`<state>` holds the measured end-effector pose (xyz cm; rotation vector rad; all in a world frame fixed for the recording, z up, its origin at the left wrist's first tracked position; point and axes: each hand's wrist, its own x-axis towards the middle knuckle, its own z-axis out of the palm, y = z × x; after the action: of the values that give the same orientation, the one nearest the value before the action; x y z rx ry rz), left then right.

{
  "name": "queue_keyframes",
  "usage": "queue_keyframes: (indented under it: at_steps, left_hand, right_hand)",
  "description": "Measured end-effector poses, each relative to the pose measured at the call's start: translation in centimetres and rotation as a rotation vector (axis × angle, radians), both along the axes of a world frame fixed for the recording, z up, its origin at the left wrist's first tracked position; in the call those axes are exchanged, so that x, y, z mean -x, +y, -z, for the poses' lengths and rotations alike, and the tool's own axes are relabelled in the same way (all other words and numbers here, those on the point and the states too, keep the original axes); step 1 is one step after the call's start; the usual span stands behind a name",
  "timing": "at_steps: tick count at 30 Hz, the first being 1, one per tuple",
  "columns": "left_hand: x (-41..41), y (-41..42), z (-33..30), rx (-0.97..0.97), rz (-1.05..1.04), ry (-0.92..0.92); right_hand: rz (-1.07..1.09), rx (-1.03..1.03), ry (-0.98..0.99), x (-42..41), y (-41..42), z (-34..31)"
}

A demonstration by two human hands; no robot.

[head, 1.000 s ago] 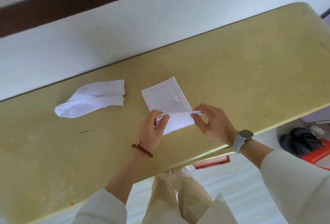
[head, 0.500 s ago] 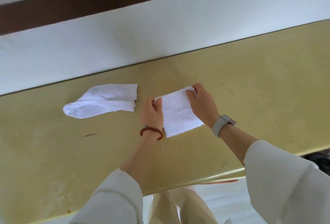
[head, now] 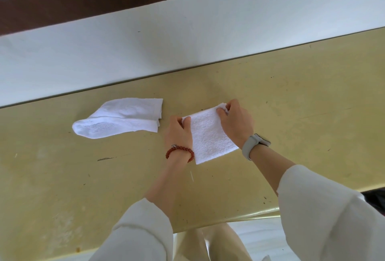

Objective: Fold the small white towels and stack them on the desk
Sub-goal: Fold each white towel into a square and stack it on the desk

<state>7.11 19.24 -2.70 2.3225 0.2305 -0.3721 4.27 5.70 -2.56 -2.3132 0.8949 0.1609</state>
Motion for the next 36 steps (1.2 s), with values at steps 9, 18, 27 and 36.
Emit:
queue_keyframes:
  at_steps: [9, 18, 27, 36]
  left_hand:
    - [0.2, 0.9, -1.7, 0.007, -0.025, 0.118]
    - [4.2, 3.4, 1.8, -0.384, 0.591, -0.479]
    - [3.7, 4.1, 2.0, -0.387, 0.731, -0.139]
    - [3.2, 1.7, -2.2, 0.003, -0.098, 0.136]
  right_hand:
    - [-0.203, 0.490, -0.170, 2.1, 0.2, -2.1]
    - [-0.799, 0.525, -0.196, 3.5, 1.7, 2.2]
    - [-0.822, 0.480, -0.170, 3.4, 1.3, 2.3]
    - [-0.079, 0.264, -0.091, 3.9, 0.5, -1.4]
